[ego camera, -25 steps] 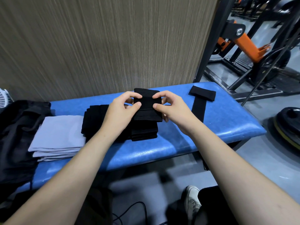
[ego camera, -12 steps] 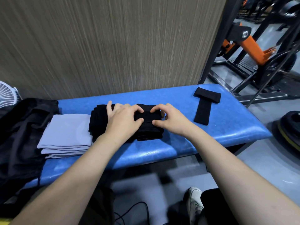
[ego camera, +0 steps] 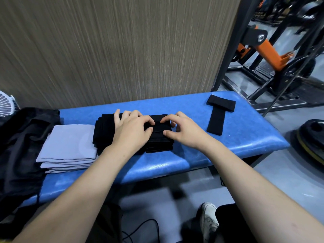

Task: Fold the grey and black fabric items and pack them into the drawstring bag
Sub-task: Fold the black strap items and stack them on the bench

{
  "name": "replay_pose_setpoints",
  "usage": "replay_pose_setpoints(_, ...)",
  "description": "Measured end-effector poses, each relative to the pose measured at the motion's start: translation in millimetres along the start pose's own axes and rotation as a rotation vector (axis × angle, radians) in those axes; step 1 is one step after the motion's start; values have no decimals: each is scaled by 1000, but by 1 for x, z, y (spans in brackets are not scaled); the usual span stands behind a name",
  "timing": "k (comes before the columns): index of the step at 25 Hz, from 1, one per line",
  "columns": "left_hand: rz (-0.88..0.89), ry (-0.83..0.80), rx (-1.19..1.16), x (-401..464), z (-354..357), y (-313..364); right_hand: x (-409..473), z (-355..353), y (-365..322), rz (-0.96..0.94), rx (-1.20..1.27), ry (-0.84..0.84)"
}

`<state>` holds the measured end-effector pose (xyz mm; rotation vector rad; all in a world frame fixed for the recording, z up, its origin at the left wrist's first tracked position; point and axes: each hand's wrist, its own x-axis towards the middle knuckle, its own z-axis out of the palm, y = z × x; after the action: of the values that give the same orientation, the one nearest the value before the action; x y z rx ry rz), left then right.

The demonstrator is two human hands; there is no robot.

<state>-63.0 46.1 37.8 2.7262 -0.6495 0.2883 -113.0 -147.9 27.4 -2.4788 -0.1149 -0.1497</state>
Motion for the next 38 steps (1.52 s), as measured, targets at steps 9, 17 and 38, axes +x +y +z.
replay_pose_setpoints(9, 200, 225, -119, 19, 24, 62, -21, -49, 57, 155, -18, 144)
replay_pose_setpoints(17, 290, 248, -239, 51, 73, 149, -41, -87, 139, 421, -94, 393)
replay_pose_setpoints(38, 115, -319, -215, 202, 164, 209, 39, -115, 242, 429, -311, 267)
